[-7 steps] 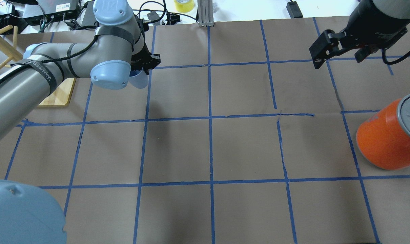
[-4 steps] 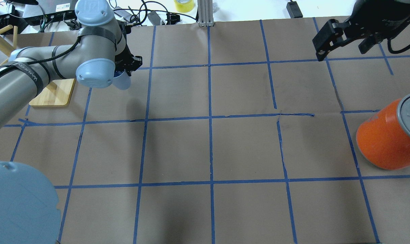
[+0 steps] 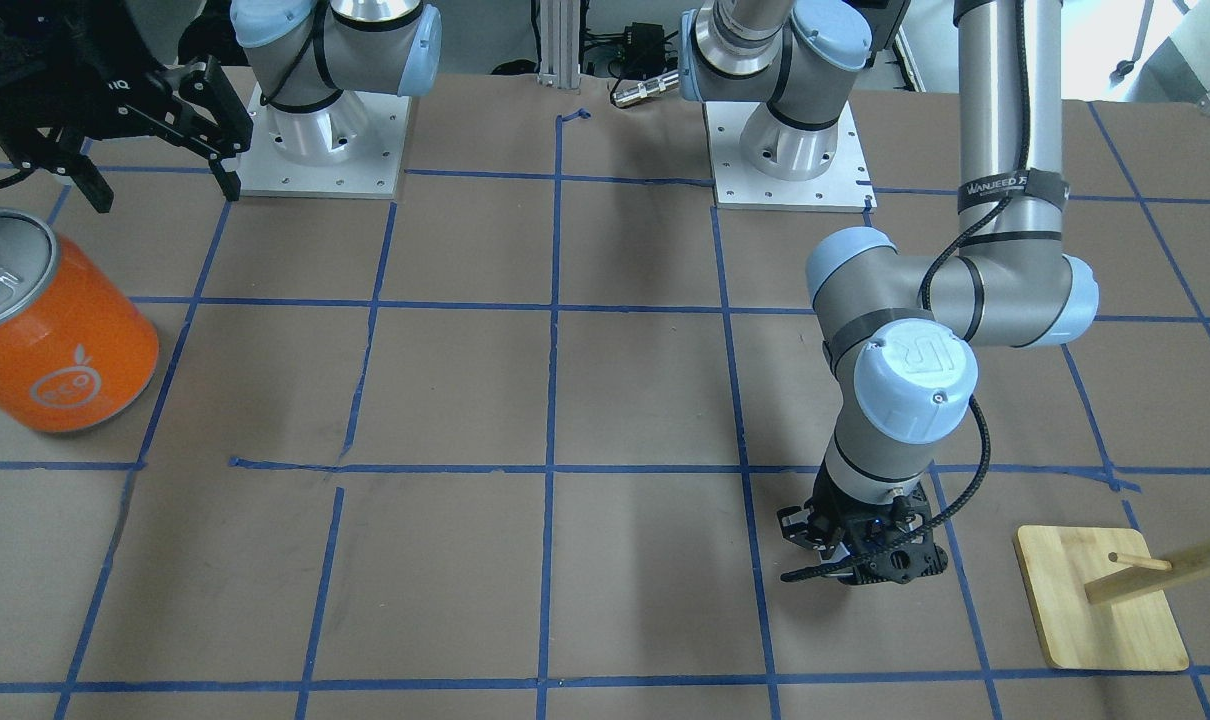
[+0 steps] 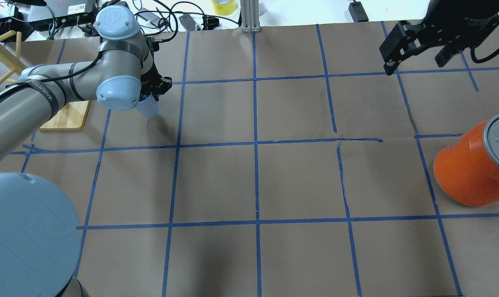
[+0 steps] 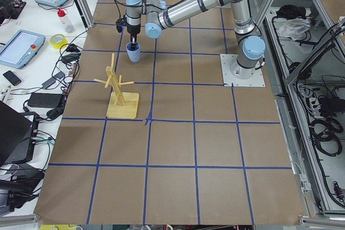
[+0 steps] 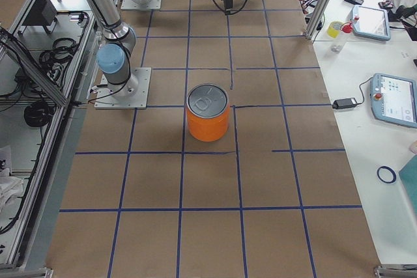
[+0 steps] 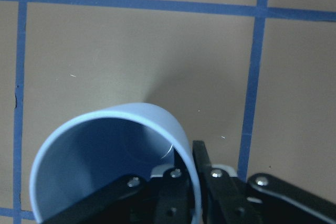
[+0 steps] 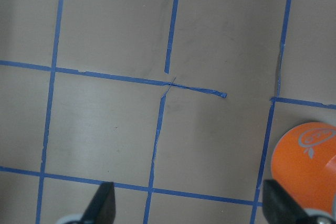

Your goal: Flip cup

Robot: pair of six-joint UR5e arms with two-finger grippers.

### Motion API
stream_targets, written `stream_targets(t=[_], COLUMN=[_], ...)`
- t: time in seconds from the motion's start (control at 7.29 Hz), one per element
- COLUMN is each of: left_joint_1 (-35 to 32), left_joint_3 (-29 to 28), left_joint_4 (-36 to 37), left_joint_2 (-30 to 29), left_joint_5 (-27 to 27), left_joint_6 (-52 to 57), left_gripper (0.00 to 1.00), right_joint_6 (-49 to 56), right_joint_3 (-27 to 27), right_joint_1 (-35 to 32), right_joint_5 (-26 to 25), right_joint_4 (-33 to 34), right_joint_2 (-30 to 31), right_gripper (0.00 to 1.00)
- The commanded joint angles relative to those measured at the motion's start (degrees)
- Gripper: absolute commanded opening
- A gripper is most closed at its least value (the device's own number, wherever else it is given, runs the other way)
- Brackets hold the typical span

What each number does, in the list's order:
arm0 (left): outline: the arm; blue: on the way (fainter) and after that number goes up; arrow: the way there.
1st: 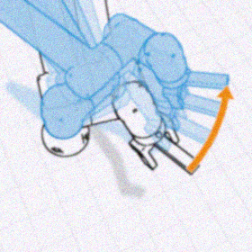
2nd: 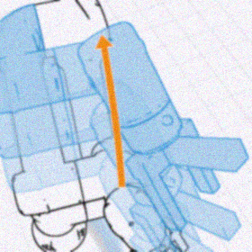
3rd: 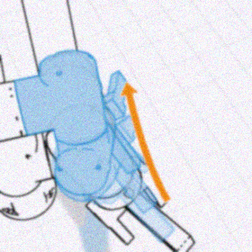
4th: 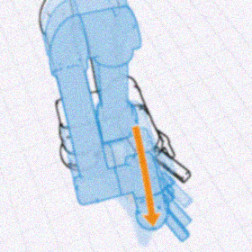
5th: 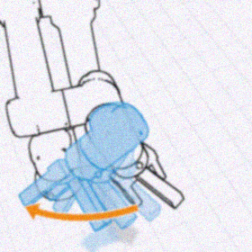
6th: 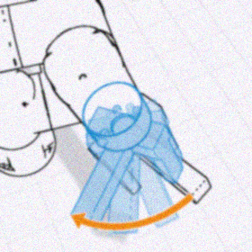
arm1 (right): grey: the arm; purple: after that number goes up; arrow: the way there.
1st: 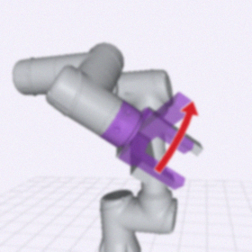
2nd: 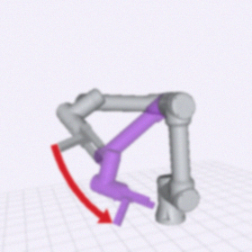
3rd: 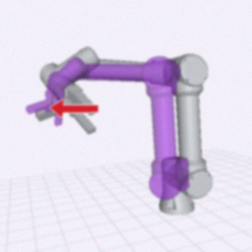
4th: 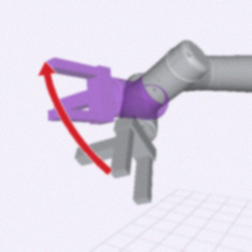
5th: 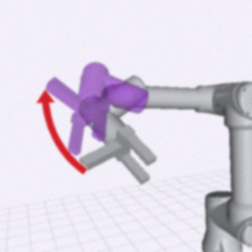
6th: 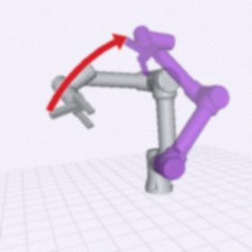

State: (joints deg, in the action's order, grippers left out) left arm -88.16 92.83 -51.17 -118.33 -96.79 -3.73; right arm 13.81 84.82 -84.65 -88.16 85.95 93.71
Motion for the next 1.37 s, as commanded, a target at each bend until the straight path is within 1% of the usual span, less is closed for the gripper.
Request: stream_targets(t=[0.0,0.14,0.27,0.41,0.69,0.96,1.1,1.24], left_joint_1=[1.0,1.0,1.0,1.0,0.2,0.1,0.0,0.1], left_joint_3=[0.2,0.2,0.2,0.2,-0.5,-1.8,-1.8,-2.3], left_joint_4=[-0.3,-0.3,-0.3,-0.7,-6.3,-17.7,-21.1,-28.9], left_joint_2=[-0.4,-0.5,-0.3,0.1,3.3,11.8,15.8,20.2], left_joint_5=[0.1,0.2,1.2,1.3,1.5,9.2,8.8,8.9], left_joint_6=[0.0,0.0,0.0,-0.1,-0.3,-0.9,-0.9,-0.9], left_gripper=[0.11,0.30,0.81,1.00,1.00,1.00,1.00,1.00], right_joint_6=[0.8,1.0,0.6,0.5,0.5,0.3,0.5,0.4], right_joint_3=[0.0,-0.2,-0.2,-0.2,-0.5,-0.6,-0.6,-0.6], right_joint_1=[-0.7,-0.6,-0.9,-1.0,-0.6,-0.8,-0.8,-0.8], right_joint_5=[-0.7,-0.9,0.2,0.3,-0.9,0.4,2.0,2.0], right_joint_4=[-0.3,-0.7,-0.7,-0.7,-2.1,-1.7,-1.5,-1.5], right_joint_2=[0.1,-0.2,-0.3,-0.6,-0.2,-0.6,-0.8,-0.7], right_gripper=[1.00,1.00,1.00,1.00,1.00,1.00,1.00,1.00])
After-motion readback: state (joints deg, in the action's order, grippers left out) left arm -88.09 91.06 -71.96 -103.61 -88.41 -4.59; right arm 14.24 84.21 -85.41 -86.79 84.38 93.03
